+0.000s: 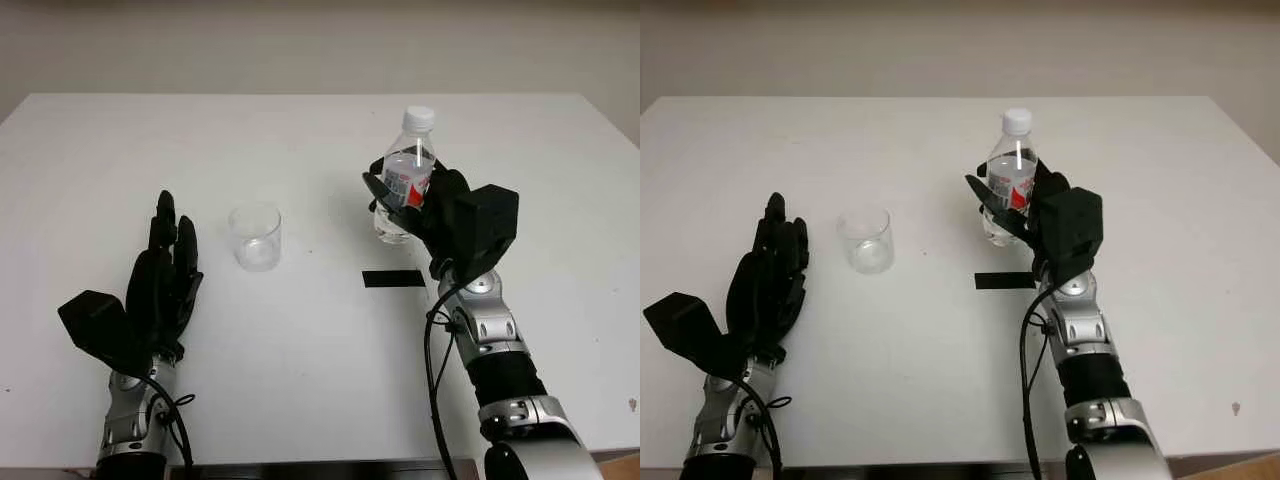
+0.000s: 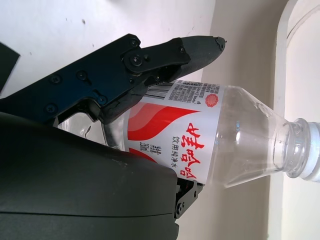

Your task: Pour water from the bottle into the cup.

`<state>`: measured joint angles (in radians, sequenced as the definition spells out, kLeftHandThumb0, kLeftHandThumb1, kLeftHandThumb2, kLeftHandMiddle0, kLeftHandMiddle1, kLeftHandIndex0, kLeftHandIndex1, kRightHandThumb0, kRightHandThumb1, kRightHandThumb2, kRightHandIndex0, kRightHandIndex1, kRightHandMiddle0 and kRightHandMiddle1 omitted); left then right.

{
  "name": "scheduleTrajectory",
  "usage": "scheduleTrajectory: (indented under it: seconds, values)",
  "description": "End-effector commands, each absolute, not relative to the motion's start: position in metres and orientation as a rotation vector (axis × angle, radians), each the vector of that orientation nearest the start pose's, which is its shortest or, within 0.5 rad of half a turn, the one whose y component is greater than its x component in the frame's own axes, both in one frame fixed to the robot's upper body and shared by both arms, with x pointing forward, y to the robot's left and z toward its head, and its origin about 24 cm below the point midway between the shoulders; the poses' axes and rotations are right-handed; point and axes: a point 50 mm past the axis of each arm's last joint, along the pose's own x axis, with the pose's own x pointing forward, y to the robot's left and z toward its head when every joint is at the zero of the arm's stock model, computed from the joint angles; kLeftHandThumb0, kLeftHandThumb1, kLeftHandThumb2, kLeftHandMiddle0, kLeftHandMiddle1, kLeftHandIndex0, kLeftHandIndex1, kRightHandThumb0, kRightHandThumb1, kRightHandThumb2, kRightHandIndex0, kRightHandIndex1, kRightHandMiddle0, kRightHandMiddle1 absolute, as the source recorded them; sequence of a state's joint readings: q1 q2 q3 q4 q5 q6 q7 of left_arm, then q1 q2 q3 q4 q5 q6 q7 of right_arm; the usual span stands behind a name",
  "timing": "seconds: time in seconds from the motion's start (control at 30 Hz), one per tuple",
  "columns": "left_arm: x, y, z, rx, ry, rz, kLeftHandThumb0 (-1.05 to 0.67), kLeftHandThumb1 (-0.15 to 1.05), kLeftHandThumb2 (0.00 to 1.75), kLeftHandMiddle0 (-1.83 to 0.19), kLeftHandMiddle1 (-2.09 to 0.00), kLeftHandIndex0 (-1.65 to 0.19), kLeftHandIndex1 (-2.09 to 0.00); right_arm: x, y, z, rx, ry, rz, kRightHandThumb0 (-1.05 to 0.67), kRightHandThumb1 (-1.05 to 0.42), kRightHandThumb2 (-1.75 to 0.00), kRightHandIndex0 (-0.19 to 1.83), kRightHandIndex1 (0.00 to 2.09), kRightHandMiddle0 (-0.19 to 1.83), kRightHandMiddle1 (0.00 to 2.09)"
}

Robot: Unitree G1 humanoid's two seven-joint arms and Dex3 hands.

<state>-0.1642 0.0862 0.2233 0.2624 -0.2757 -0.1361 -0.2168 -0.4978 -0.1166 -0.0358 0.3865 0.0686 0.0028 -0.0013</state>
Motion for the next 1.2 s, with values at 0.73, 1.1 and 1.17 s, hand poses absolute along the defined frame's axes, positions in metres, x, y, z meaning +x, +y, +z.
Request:
scheduleTrajectory:
  seconds: [0.73,1.1,1.17]
  values:
    - [0.266,0.206,0.023,-0.228,-0.017,0.014,-0.76,1.05,0.46,0.19,-0.04,0.19,-0.05,0.329,-0.144,0.07,-0.128,-0.041,0.042,-0.42,-1.05,-0.42,1.38,2.09,0.98,2.09]
    - [0.267,0.209,0.024,-0.218,-0.017,0.014,-0.76,1.05,0.48,0.19,-0.04,0.18,-0.05,0.32,-0.146,0.054,-0.116,-0.003,0.039,-0.44,-1.05,-0.44,1.38,2.09,0.98,2.09]
    - [0.268,0.21,0.024,-0.21,-0.018,0.01,-0.76,1.05,0.48,0.19,-0.04,0.18,-0.05,0.32,-0.144,0.051,-0.109,-0.002,0.038,-0.44,-1.05,-0.44,1.38,2.09,0.98,2.09]
